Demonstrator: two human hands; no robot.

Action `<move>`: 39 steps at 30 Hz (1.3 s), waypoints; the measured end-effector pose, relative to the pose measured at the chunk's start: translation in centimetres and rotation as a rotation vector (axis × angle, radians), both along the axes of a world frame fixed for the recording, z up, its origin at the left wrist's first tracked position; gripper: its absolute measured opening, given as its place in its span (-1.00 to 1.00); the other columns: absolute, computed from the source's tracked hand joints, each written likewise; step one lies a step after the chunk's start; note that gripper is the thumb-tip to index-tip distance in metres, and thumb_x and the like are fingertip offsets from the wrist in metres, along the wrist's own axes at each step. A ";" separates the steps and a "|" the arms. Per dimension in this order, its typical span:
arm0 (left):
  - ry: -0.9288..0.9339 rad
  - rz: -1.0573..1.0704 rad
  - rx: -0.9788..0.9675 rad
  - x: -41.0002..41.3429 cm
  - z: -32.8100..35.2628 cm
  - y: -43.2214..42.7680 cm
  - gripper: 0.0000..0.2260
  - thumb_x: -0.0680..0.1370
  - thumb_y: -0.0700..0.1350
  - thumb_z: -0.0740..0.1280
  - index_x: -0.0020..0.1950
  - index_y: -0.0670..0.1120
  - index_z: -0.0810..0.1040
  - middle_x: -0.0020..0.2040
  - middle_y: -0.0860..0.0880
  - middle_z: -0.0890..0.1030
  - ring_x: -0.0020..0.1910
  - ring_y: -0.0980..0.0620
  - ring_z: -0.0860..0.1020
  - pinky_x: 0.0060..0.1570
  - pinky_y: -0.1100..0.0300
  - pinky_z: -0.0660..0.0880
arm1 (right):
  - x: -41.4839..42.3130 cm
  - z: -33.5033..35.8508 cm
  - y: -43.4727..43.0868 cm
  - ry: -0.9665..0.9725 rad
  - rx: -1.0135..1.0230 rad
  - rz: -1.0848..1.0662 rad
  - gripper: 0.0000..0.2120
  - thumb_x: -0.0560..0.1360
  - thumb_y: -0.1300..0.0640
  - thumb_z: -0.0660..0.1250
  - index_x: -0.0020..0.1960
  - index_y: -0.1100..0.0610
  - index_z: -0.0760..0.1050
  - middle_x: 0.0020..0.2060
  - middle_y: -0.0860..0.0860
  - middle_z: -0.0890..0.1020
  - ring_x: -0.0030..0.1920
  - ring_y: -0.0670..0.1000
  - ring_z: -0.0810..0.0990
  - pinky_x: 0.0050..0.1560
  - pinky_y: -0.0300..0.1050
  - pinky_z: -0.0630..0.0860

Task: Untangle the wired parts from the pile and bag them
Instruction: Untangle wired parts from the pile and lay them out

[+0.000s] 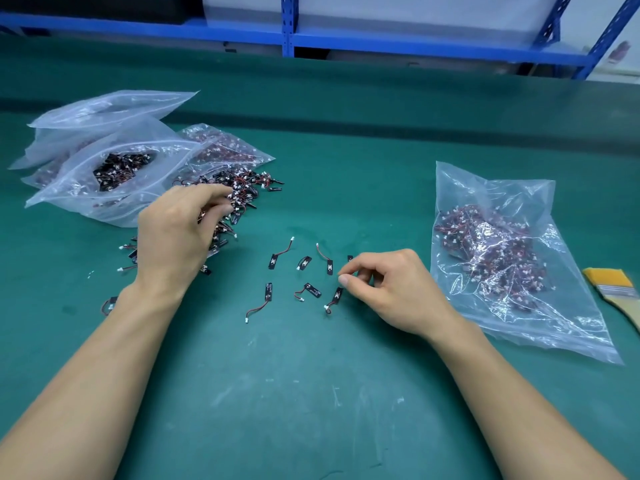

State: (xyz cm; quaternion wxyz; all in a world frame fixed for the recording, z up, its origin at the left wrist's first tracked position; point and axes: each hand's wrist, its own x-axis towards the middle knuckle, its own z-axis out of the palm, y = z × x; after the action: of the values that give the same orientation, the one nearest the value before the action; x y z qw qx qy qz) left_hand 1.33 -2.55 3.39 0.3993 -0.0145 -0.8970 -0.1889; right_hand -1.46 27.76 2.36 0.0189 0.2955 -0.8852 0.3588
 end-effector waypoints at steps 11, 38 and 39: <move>0.257 -0.345 0.061 2.9 2.5 5.4 -0.88 0.52 -0.16 0.51 -0.02 -0.20 0.71 -0.09 0.03 0.69 -0.16 -0.02 0.67 -0.09 0.04 0.58 | -1.2 1.0 0.9 -0.080 -0.354 -0.257 -0.84 0.50 0.16 0.46 -0.25 0.00 0.65 -0.47 -0.08 0.57 -0.47 -0.11 0.41 -0.38 -0.30 0.36; -0.309 -0.551 0.679 4.0 -0.1 13.2 -0.77 0.42 -0.29 0.55 -0.07 0.02 0.68 -0.18 0.12 0.71 -0.23 0.09 0.70 -0.19 0.34 0.59 | -1.3 2.7 2.5 -0.258 -0.251 -0.086 -0.83 0.48 0.18 0.37 -0.24 0.12 0.68 -0.57 -0.04 0.51 -0.52 -0.16 0.37 -0.44 -0.38 0.26; -0.309 -0.550 0.668 4.0 -0.1 13.2 -0.77 0.42 -0.29 0.55 -0.06 0.02 0.67 -0.18 0.13 0.71 -0.23 0.09 0.70 -0.19 0.34 0.59 | -1.3 2.9 2.8 -0.252 -0.263 -0.084 -0.83 0.46 0.16 0.34 -0.25 0.12 0.68 -0.57 -0.05 0.49 -0.52 -0.15 0.35 -0.44 -0.37 0.25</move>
State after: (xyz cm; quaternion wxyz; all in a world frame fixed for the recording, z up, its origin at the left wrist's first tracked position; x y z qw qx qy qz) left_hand 5.35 10.61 3.31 0.1784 -0.0942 -0.7987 -0.5669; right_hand -2.77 30.52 5.22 -0.0389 0.2057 -0.8377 0.5043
